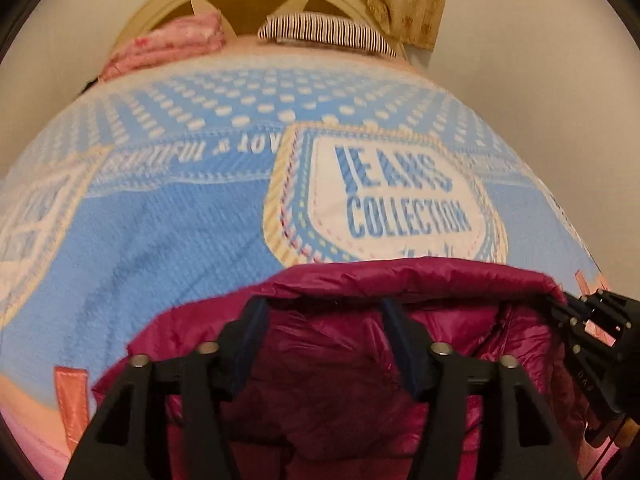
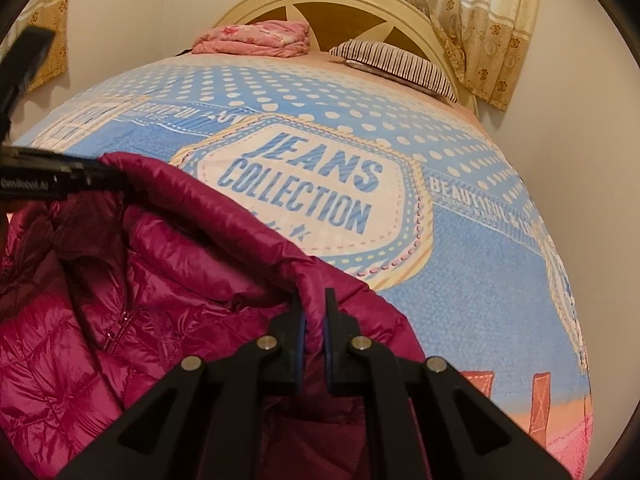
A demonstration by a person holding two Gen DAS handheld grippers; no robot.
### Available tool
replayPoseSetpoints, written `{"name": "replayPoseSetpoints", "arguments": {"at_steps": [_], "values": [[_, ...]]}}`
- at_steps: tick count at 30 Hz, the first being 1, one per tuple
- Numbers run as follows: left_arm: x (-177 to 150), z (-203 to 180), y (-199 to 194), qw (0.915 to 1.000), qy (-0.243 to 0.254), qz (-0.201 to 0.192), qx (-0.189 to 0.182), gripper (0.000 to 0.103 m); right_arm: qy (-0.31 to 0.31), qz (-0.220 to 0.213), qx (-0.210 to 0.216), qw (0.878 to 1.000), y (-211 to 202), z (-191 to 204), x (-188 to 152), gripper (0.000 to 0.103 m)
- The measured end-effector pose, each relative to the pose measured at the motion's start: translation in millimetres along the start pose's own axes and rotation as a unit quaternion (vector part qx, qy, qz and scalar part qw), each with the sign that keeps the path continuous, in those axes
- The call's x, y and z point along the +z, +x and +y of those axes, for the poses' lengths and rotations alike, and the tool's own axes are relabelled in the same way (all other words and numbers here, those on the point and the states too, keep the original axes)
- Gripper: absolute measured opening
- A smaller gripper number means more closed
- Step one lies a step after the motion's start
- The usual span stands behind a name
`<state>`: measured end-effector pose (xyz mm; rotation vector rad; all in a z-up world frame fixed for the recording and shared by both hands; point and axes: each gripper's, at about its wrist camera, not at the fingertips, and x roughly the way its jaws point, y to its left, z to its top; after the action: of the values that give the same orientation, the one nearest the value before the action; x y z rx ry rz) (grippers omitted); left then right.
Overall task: Fold large clothes
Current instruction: 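Lift the hem with both tools and carry it toward the collar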
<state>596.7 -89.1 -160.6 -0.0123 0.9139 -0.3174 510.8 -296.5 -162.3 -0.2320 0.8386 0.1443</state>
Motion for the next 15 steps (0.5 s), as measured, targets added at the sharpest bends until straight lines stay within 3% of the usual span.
{"name": "replayPoseSetpoints", "arguments": {"at_steps": [4, 8, 9, 10, 11, 12, 15], "values": [[1, 3, 4, 0.9976, 0.028, 0.009, 0.063, 0.074, 0.0, 0.001, -0.004, 1.0, 1, -1, 1, 0.007], [-8, 13, 10, 0.9981, 0.032, 0.016, 0.05, 0.073, 0.004, 0.0, -0.008, 1.0, 0, -5, 2, 0.008], [-10, 13, 12, 0.9982, 0.033, 0.019, 0.045, 0.066, 0.004, 0.0, -0.009, 1.0, 0, -5, 2, 0.007], [-12, 13, 15, 0.9986, 0.034, 0.023, 0.032, 0.037, 0.005, -0.001, -0.01, 1.0, 0, -5, 2, 0.007], [-15, 13, 18, 0.9987, 0.033, 0.031, 0.024, 0.021, 0.006, 0.0, -0.01, 1.0, 1, -5, 2, 0.007], [-17, 14, 19, 0.9988, 0.03, 0.036, 0.015, 0.013, 0.006, 0.001, -0.01, 1.0, 1, -5, 1, 0.007], [-23, 13, 3, 0.9993, 0.033, -0.001, 0.017, 0.011, 0.009, -0.002, -0.013, 1.0, -1, -7, 0, 0.007]]}}
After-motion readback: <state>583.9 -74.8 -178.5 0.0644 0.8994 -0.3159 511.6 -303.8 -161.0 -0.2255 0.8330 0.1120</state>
